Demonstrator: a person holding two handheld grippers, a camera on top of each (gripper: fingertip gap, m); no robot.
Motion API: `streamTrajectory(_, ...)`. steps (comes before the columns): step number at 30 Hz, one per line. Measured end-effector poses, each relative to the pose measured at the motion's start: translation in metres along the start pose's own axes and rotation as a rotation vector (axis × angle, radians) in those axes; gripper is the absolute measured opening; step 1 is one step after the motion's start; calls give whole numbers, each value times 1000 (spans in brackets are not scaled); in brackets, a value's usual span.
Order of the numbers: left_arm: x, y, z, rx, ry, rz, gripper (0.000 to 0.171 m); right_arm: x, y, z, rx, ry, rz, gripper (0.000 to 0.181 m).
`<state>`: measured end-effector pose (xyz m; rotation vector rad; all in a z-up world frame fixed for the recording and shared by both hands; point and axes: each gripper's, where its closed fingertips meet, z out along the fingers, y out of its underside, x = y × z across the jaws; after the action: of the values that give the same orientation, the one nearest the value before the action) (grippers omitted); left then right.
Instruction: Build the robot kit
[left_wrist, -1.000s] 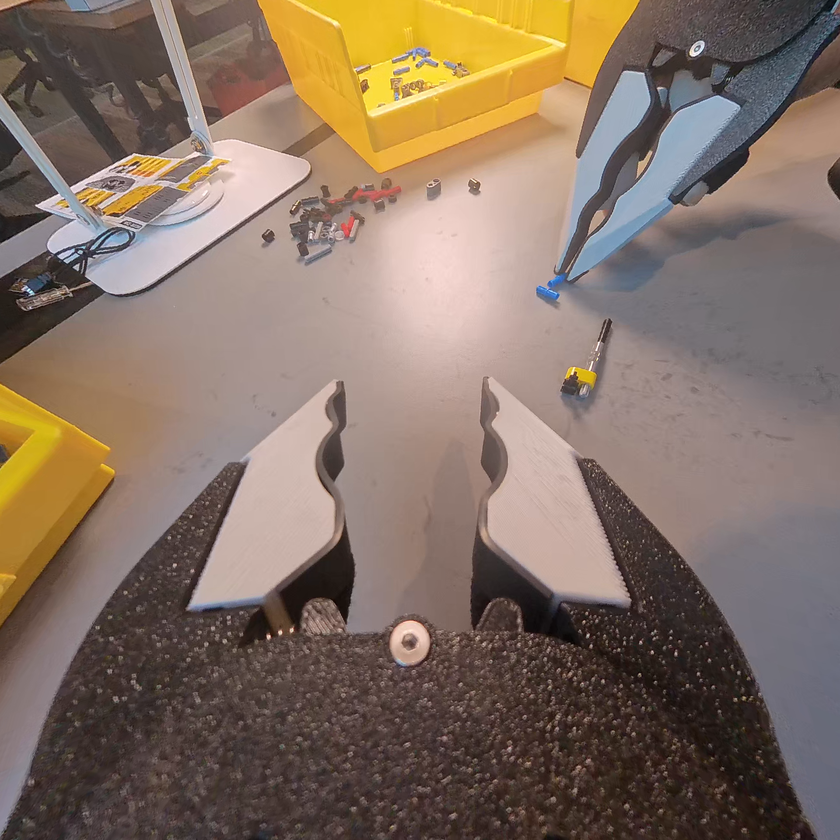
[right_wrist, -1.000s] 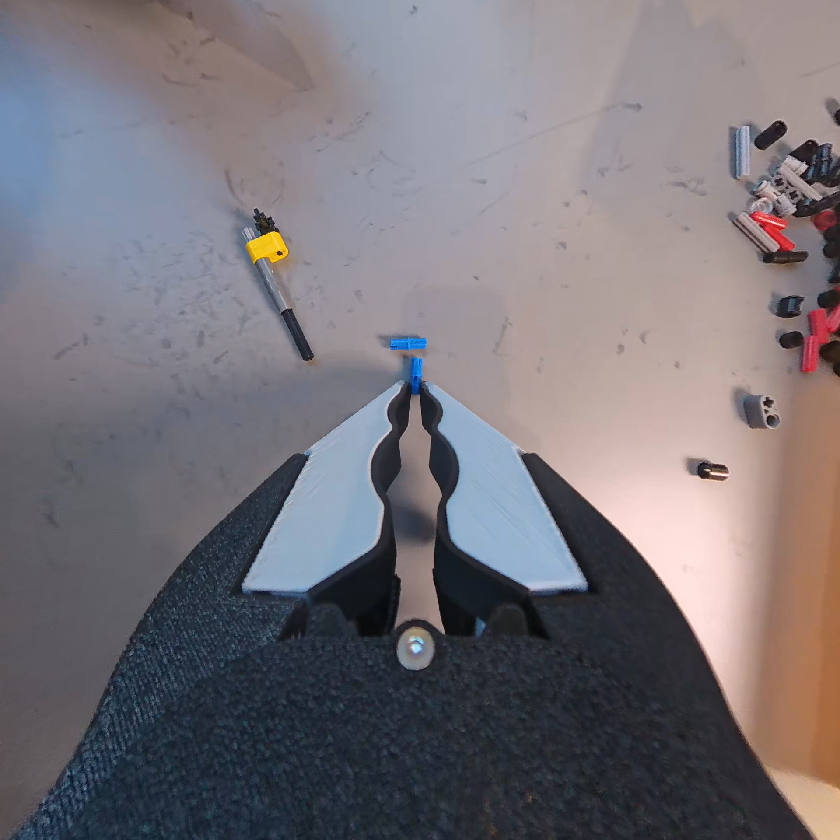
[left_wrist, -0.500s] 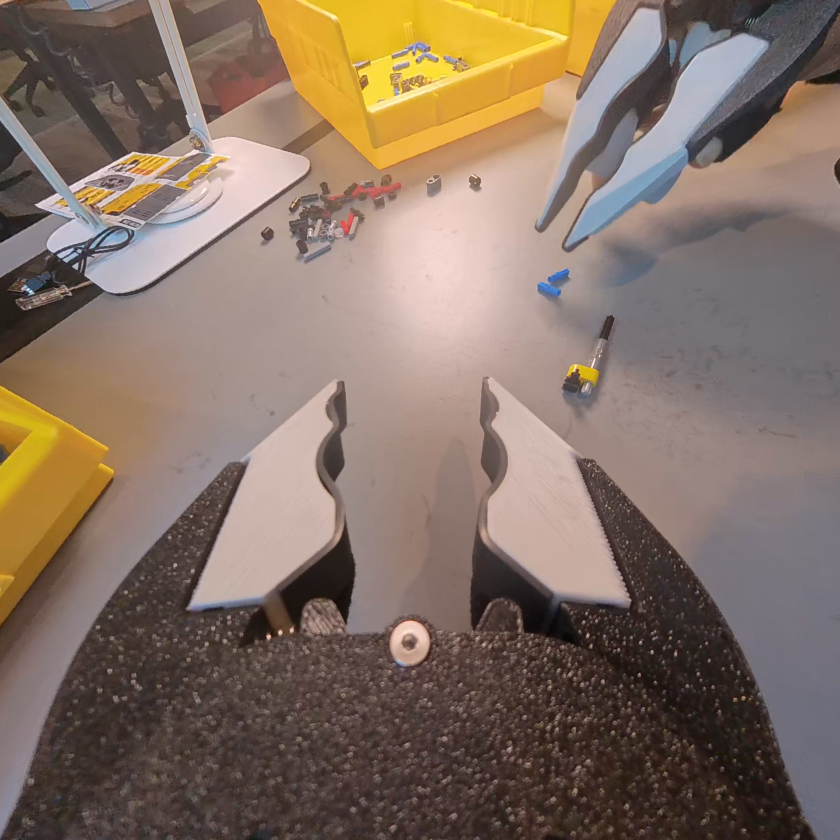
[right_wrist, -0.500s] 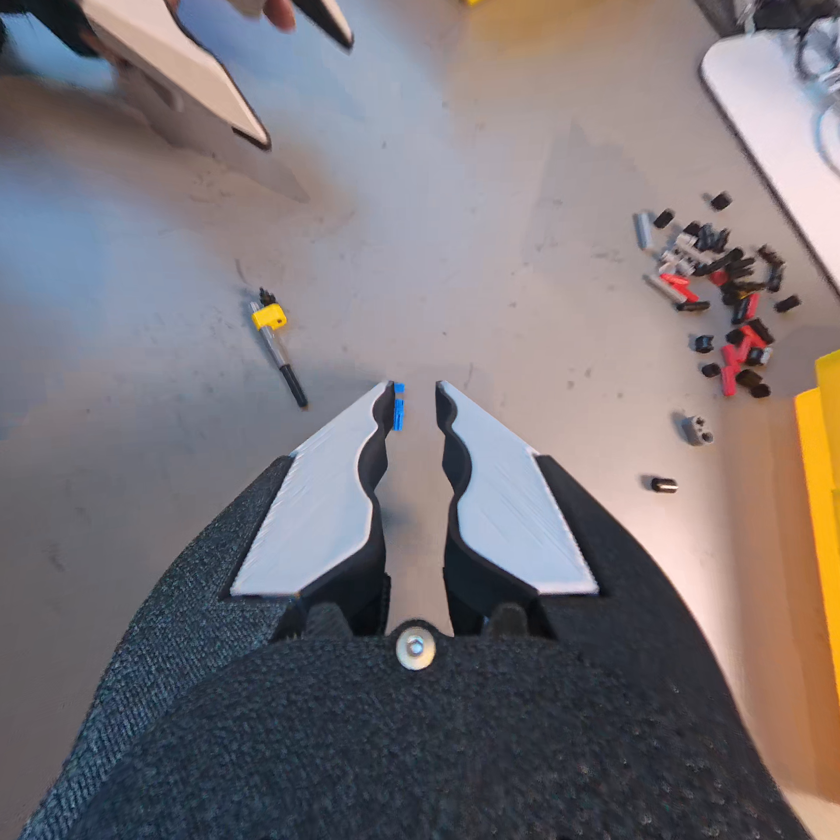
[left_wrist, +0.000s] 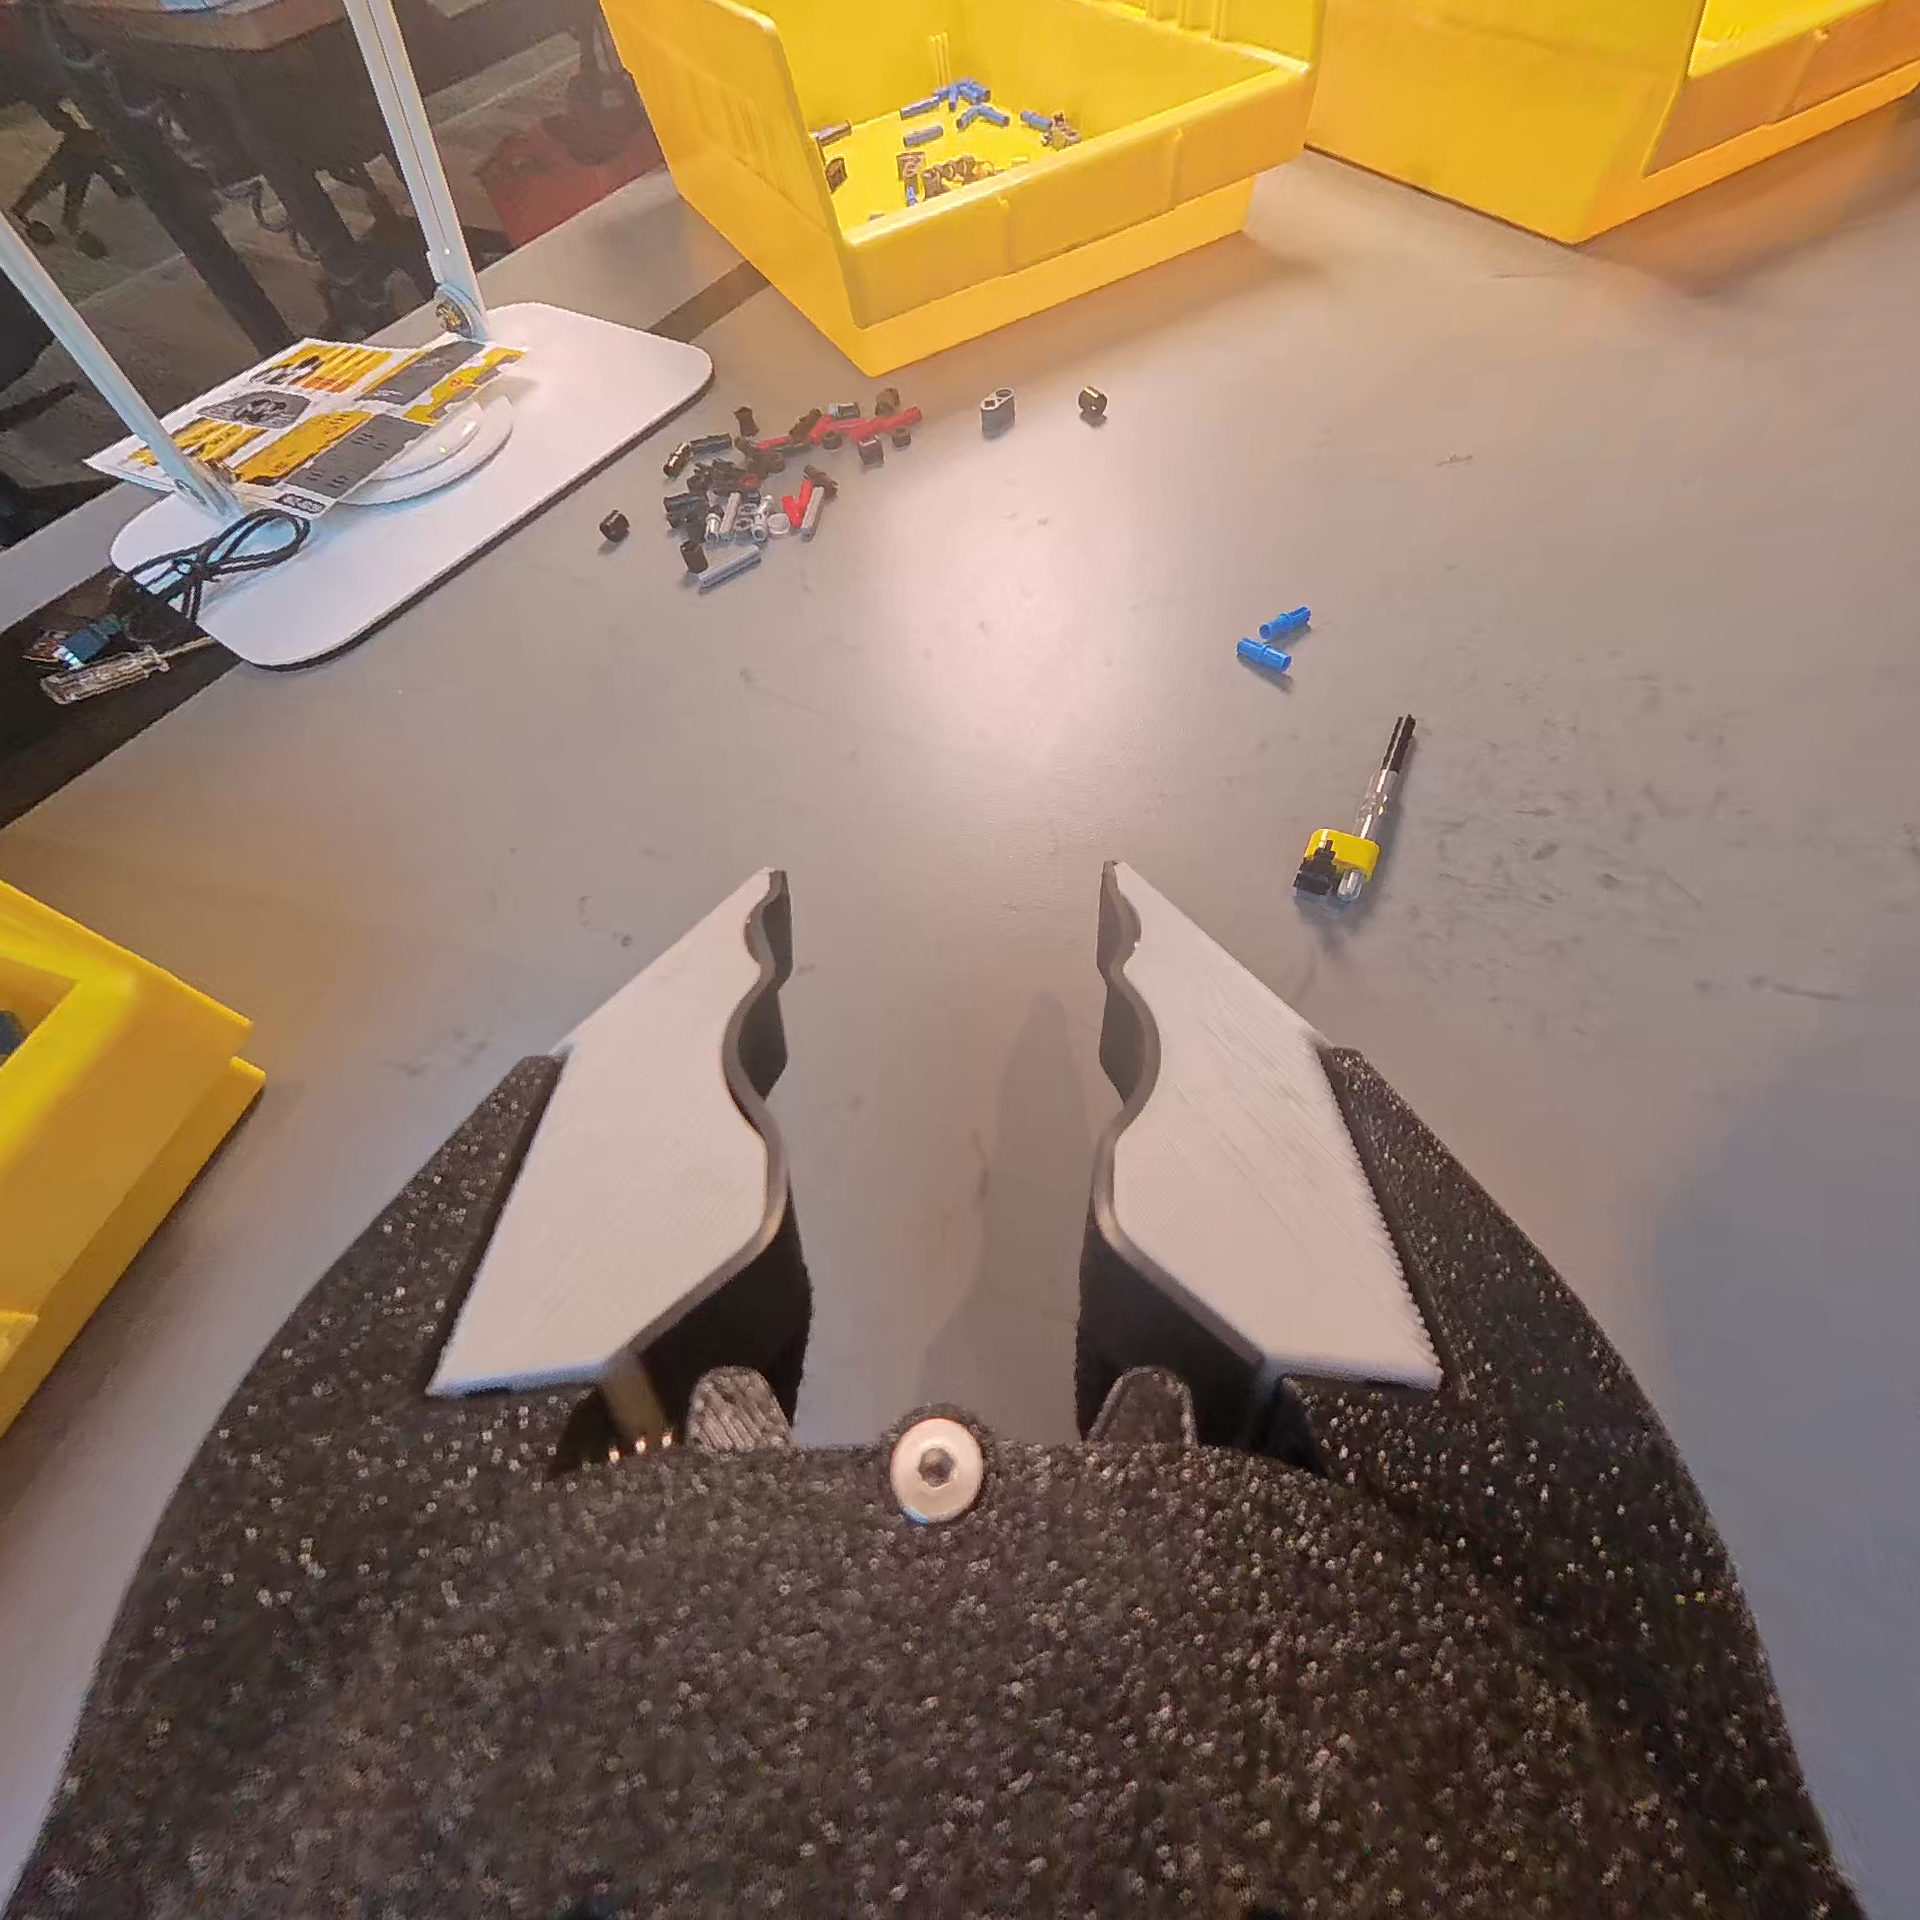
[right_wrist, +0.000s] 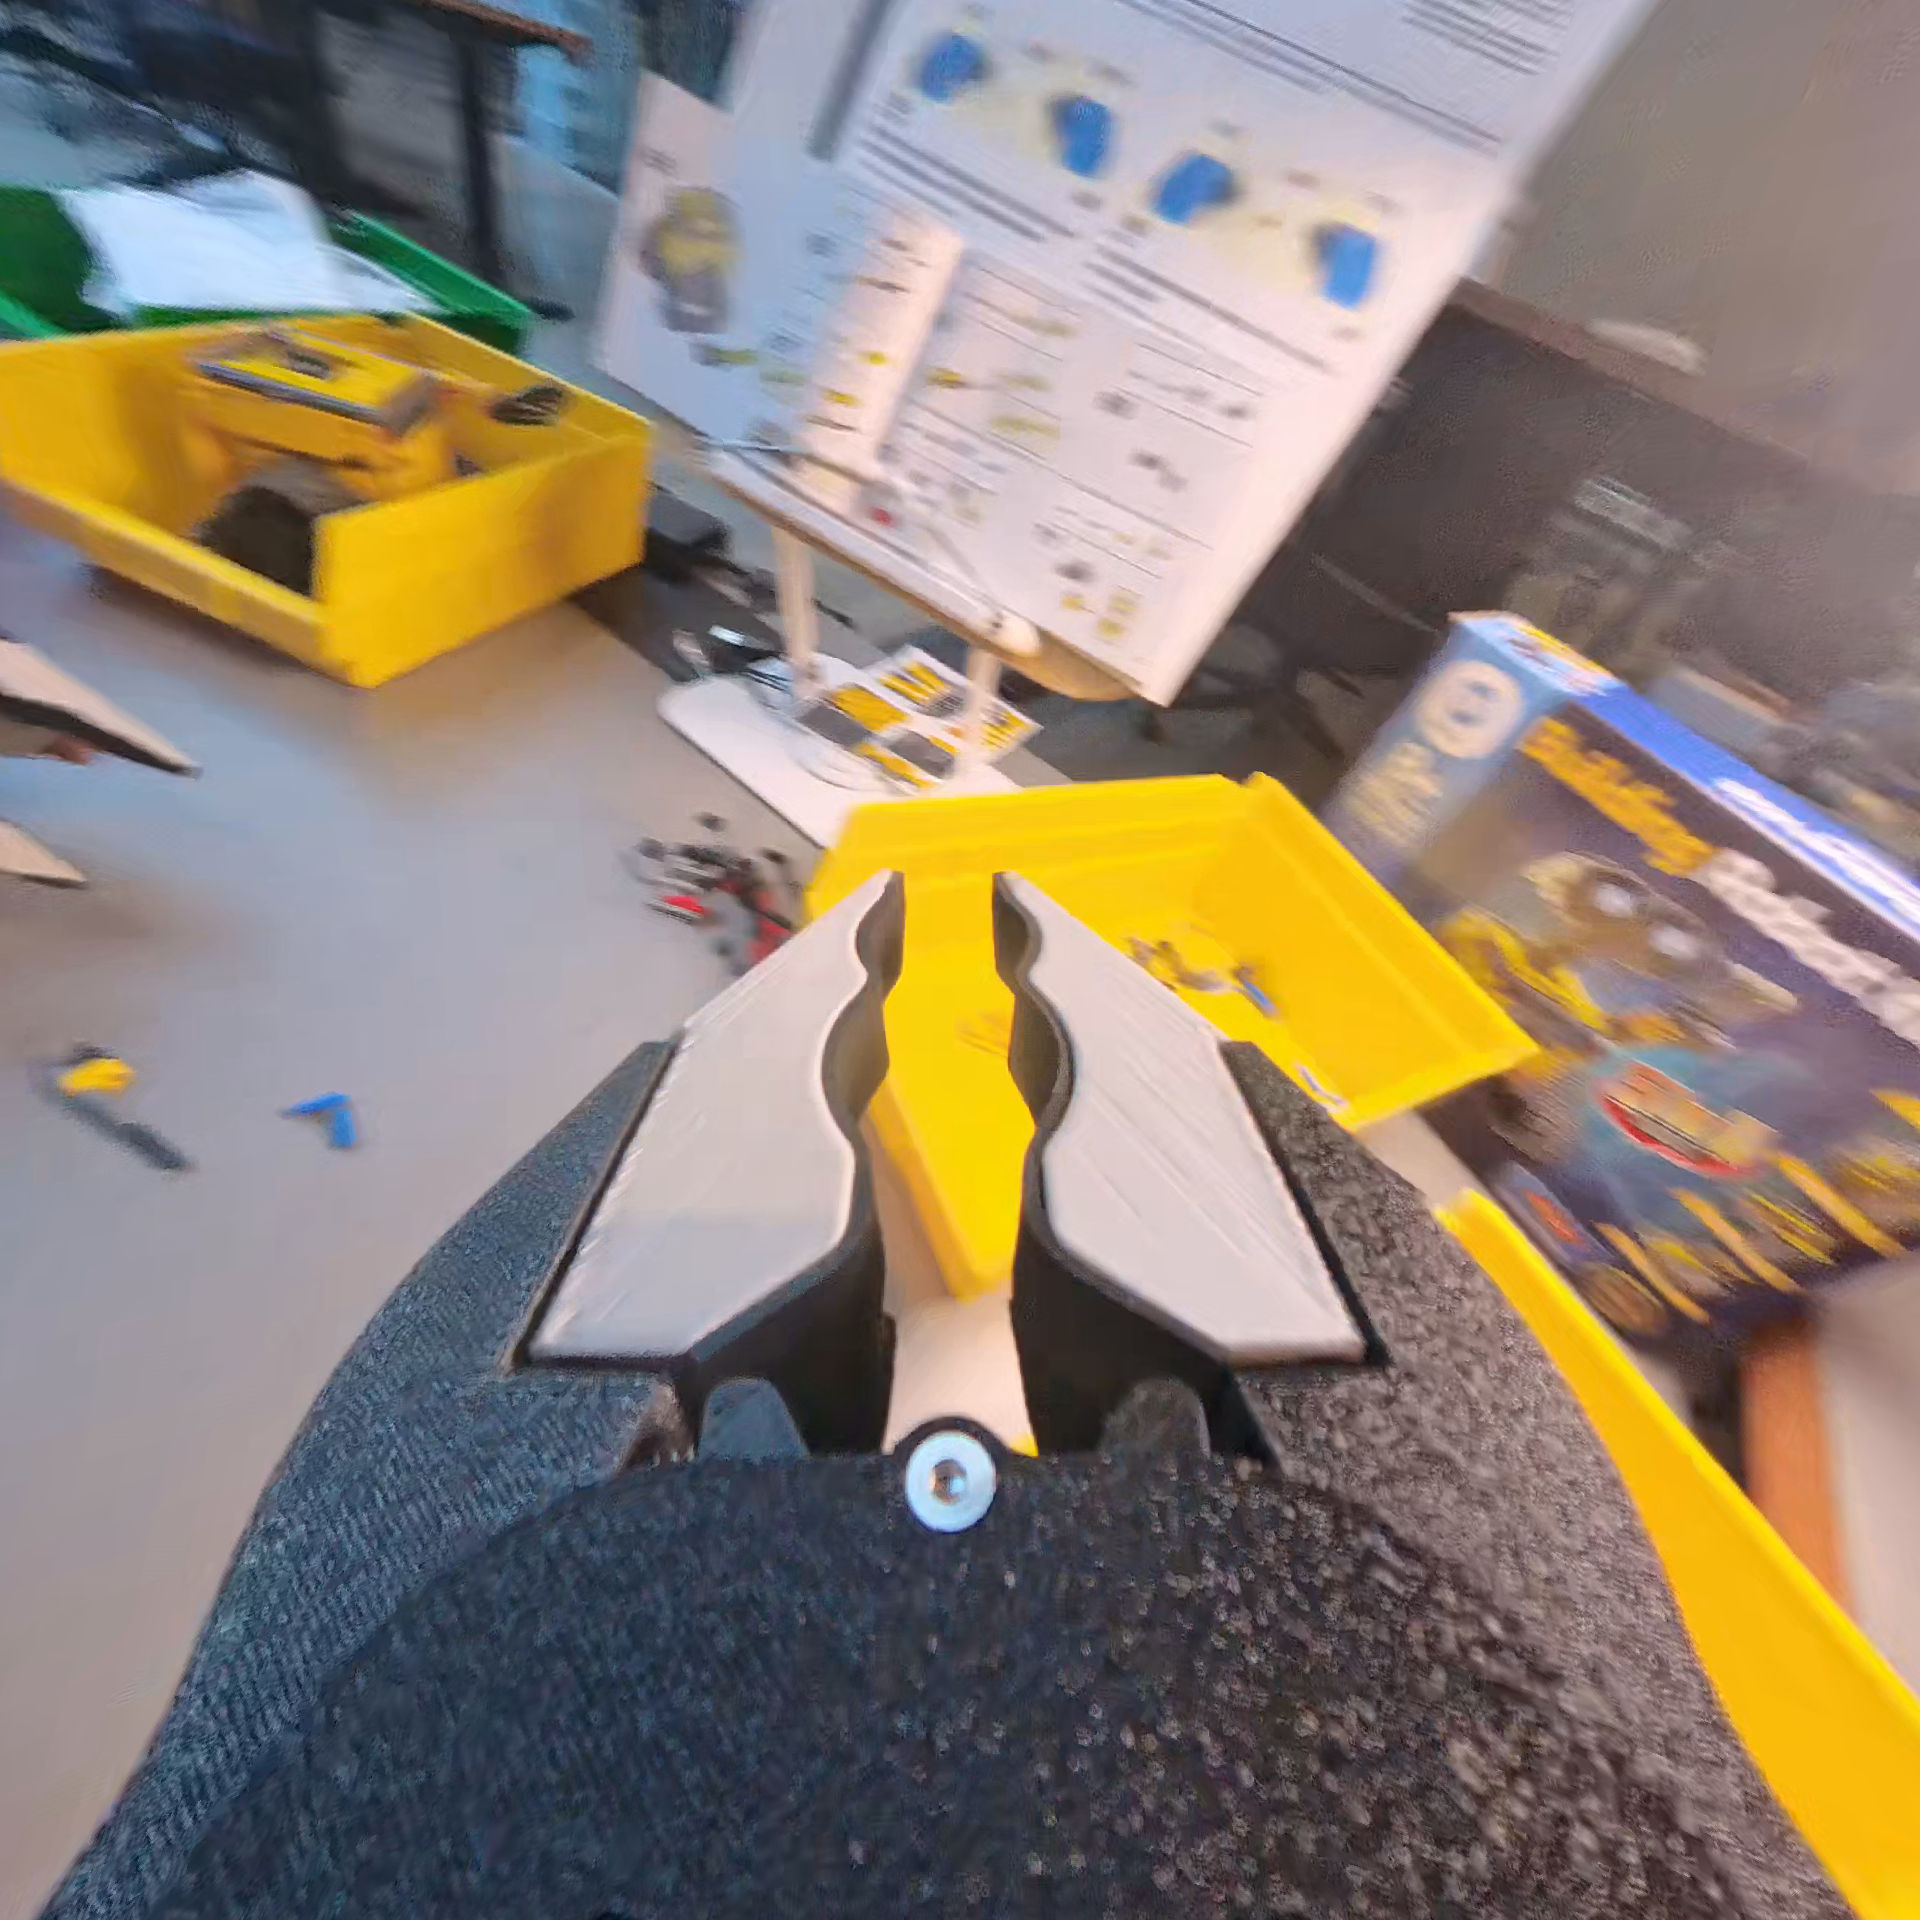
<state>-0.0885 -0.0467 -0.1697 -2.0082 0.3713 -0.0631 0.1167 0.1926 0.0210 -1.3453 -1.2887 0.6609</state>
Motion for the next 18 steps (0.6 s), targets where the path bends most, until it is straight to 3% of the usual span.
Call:
streamTrajectory(2, 0, 0, 1, -1, 0, 1, 59, 61, 31, -16, -147, 121, 7, 11)
streamTrajectory(5, 0, 0, 1, -4, 0, 2, 59, 122, 119, -23, -466, 183, 78, 10)
streamTrajectory(7, 0, 0, 2, -7, -3, 5, 59, 131, 181, -20, -637, 124, 154, 10)
streamTrajectory(10, 0, 1, 2, -10, -11, 8, 59, 132, 245, -12, -758, 88, 303, 11)
streamTrajectory(12, -1, 2, 2, -15, -16, 8, 58, 134, 267, -7, -782, 86, 405, 12)
streamTrajectory(14, -2, 2, 3, -21, -18, 7, 59, 132, 270, 0, -749, 74, 478, 12)
streamTrajectory(18, -2, 3, 4, -27, -20, 9, 58, 135, 276, 0, -780, 93, 473, 12)
